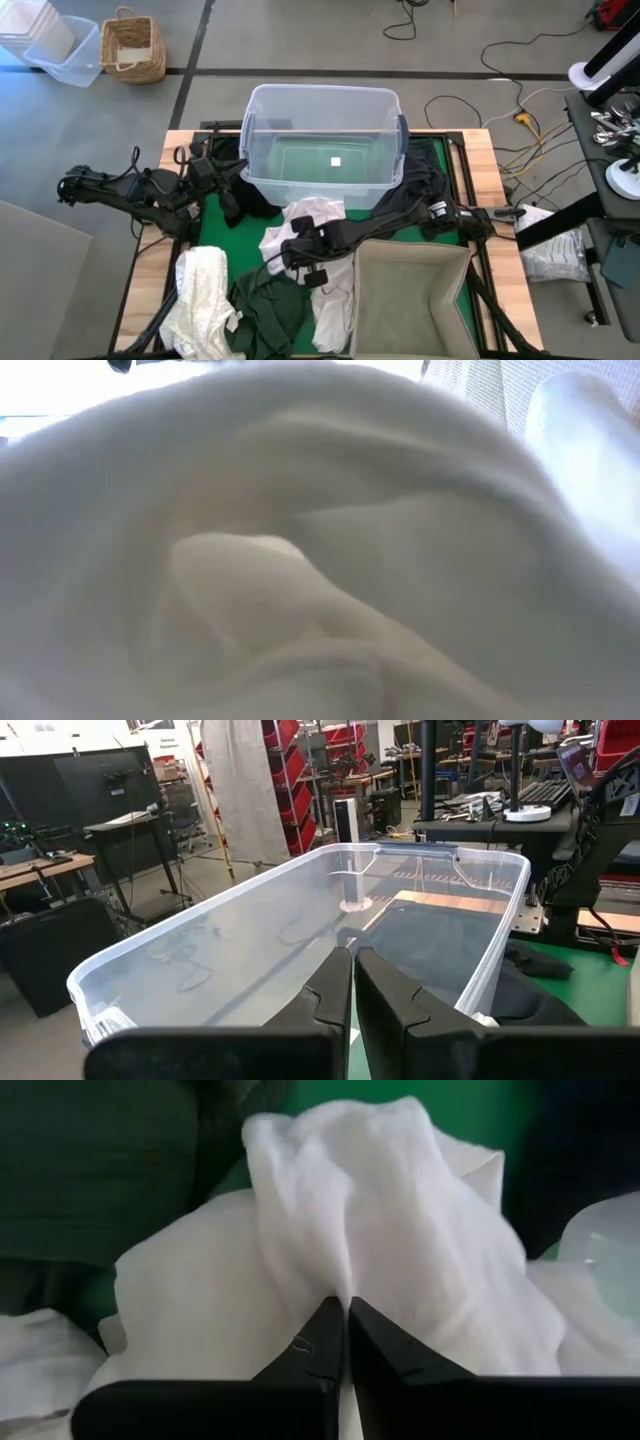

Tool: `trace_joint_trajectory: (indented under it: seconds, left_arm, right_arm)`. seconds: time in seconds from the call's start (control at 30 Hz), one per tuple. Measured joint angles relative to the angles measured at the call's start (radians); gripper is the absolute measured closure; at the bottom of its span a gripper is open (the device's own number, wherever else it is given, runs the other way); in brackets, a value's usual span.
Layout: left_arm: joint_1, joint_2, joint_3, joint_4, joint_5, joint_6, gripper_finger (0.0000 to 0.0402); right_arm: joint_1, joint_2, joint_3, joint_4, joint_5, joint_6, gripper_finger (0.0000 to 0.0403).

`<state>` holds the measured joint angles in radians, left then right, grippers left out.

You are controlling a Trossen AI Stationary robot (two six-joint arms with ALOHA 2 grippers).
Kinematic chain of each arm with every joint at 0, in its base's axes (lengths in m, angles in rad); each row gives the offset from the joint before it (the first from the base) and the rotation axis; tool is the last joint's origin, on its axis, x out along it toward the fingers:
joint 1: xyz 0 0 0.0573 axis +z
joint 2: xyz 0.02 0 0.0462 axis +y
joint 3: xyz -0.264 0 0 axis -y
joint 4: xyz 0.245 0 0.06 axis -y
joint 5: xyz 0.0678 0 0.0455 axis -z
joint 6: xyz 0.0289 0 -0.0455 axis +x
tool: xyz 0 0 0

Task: Sort clothes
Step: Put the top white shirt into the transparent laundry bin

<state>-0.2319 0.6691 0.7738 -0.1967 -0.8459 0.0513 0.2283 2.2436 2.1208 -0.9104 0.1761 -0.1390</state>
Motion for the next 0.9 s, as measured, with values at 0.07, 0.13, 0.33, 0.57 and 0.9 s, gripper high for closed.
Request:
trace_joint_trajectory:
  seconds: [0.07, 0.13, 0.33, 0.57, 0.9]
  left_arm:
    - [0.000, 0.000, 0.000, 0.000, 0.000, 0.000, 0.0401]
    - [0.000, 0.001, 0.000, 0.000, 0.000, 0.000, 0.0402]
    - [0.000, 0.001, 0.000, 0.000, 0.000, 0.010, 0.0401]
    - [0.000, 0.001, 0.000, 0.003, 0.000, 0.011, 0.0401]
    - [0.000, 0.001, 0.000, 0.002, 0.000, 0.011, 0.0402]
  right_arm:
    - [0.000, -0.017, 0.000, 0.000, 0.000, -0.004, 0.0394]
    - [0.000, -0.042, 0.000, -0.001, 0.000, -0.004, 0.0394]
    - [0.000, -0.116, 0.001, 0.003, 0.000, -0.004, 0.0394]
    - [0.000, -0.196, 0.001, 0.008, 0.043, 0.001, 0.0394]
    - [0.006, -0.317, 0.002, 0.032, 0.219, 0.016, 0.0394]
